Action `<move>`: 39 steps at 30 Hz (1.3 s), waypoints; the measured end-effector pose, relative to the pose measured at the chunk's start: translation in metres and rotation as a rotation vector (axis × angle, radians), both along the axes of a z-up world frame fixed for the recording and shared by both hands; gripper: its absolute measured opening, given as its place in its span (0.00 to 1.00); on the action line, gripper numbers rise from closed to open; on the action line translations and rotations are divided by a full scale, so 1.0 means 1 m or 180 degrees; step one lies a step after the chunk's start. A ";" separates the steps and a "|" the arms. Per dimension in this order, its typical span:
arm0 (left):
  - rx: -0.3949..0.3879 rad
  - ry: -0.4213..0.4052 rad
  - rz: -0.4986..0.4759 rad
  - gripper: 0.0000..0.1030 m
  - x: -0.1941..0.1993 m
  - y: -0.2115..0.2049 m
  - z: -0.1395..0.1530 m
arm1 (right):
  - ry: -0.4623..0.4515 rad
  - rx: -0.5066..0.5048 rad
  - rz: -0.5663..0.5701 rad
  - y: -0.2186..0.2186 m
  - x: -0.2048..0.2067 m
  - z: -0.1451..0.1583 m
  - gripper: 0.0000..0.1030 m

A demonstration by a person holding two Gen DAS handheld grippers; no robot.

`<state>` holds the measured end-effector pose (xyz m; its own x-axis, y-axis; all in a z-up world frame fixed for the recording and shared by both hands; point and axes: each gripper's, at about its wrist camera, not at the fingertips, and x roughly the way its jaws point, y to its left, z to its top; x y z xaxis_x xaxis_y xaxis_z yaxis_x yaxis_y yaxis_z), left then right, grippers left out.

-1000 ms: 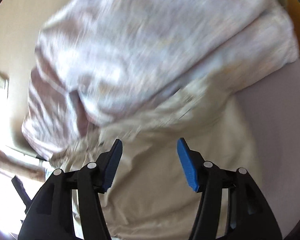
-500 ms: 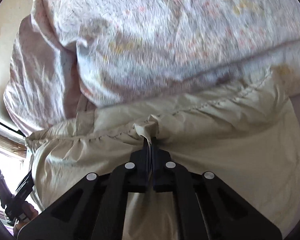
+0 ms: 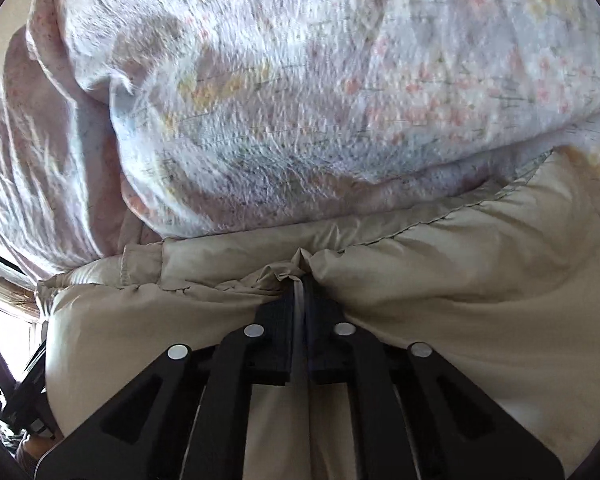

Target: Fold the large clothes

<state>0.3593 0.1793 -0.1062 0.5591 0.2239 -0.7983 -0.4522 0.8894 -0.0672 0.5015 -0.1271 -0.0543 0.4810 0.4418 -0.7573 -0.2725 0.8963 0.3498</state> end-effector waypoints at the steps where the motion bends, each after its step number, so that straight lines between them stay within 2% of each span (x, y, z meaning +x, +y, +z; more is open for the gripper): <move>1: -0.0003 -0.0002 -0.0003 0.79 -0.003 0.000 0.001 | -0.0049 0.0021 0.0000 -0.008 -0.008 0.005 0.21; 2: -0.0014 -0.0004 0.0002 0.79 -0.007 0.001 0.003 | -0.0113 0.0063 -0.0017 -0.017 -0.017 0.011 0.37; 4: -0.0042 -0.0029 0.0021 0.79 -0.016 0.002 0.008 | -0.0268 0.0069 -0.0103 -0.037 -0.033 0.020 0.55; 9: -0.0039 -0.0097 0.0118 0.79 -0.032 0.015 0.018 | -0.0520 -0.0106 -0.0393 -0.088 -0.061 0.027 0.56; 14: 0.0121 -0.0020 0.0148 0.79 -0.029 0.018 0.009 | -0.0587 -0.0473 -0.0607 -0.117 -0.064 0.003 0.56; 20: 0.0227 0.0053 0.0132 0.82 -0.021 0.021 -0.004 | -0.0766 -0.0764 -0.0577 -0.093 -0.059 -0.018 0.57; 37: 0.0240 -0.0008 0.0153 0.88 -0.017 0.027 -0.027 | -0.0814 -0.0896 -0.0500 -0.059 -0.035 -0.063 0.65; 39: 0.0249 -0.0001 0.0157 0.89 -0.016 0.029 -0.029 | -0.0809 -0.0910 -0.0487 -0.043 -0.026 -0.071 0.66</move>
<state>0.3431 0.2082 -0.1350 0.5461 0.3130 -0.7771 -0.4955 0.8686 0.0016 0.4757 -0.1696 -0.1255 0.7125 0.1398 -0.6876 -0.1742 0.9845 0.0196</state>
